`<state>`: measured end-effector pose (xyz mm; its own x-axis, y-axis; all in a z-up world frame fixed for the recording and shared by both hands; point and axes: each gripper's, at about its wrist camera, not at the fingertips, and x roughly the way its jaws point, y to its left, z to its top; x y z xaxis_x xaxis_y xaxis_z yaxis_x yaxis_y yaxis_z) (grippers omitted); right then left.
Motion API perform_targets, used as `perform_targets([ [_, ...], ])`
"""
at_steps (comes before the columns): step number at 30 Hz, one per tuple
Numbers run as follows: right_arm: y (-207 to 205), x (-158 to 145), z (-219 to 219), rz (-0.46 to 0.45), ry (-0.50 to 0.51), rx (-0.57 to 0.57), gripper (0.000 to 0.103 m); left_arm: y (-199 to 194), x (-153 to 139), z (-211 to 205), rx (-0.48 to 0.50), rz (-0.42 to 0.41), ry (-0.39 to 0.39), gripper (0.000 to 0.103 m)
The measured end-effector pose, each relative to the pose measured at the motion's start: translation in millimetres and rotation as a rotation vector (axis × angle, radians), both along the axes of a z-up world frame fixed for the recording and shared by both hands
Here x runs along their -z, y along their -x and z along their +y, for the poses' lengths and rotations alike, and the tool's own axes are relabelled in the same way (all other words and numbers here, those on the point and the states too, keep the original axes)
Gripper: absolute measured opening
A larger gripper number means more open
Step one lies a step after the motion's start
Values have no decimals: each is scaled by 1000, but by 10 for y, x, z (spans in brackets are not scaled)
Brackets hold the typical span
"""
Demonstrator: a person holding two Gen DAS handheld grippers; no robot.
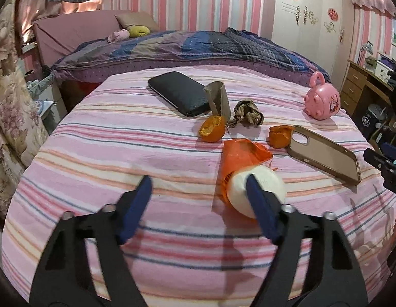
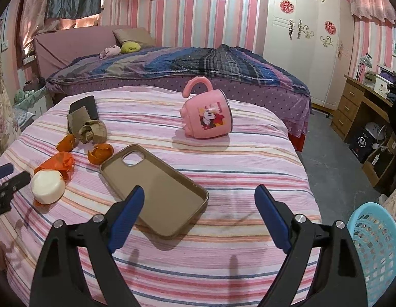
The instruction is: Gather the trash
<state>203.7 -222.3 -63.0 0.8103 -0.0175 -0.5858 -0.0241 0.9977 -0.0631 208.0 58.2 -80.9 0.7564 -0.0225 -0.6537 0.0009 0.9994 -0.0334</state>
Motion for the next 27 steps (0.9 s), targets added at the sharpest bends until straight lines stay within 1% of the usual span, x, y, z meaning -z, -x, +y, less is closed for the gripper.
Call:
perform_targets([
  [2,-16,6,-3,2,-1,1,86,-71,22,-2,18,20,13,63],
  [3,-21,9,-5,2,-3,2,86,-107,34,-8,30,31,22,59],
  [4,-23,12,-5,3,-4,2,86,-149,47,-21,54,44,37,49],
  [5,-29,15,-8,4,-7,3,86,-177,60,-32,73,53,49,42],
  [6,-34,21,-8,5,-12,3,86,-209,79,-50,98,67,66,29],
  [7,-38,26,-1,6,-15,2,86,-228,88,-64,116,74,81,20],
  [9,-50,33,14,8,-10,-1,86,-249,83,-99,141,77,102,10],
  [10,-54,36,24,8,-5,-4,86,-249,72,-111,138,72,100,9],
  [12,-57,35,27,9,-3,-7,86,-232,65,-114,135,62,101,0],
  [17,-57,35,40,7,1,-10,86,-118,-30,-53,103,16,62,0],
  [23,-50,40,83,6,3,-19,86,23,-201,198,48,-32,70,0],
  [27,-30,27,217,0,7,-50,86,88,-170,294,3,-32,4,0],
])
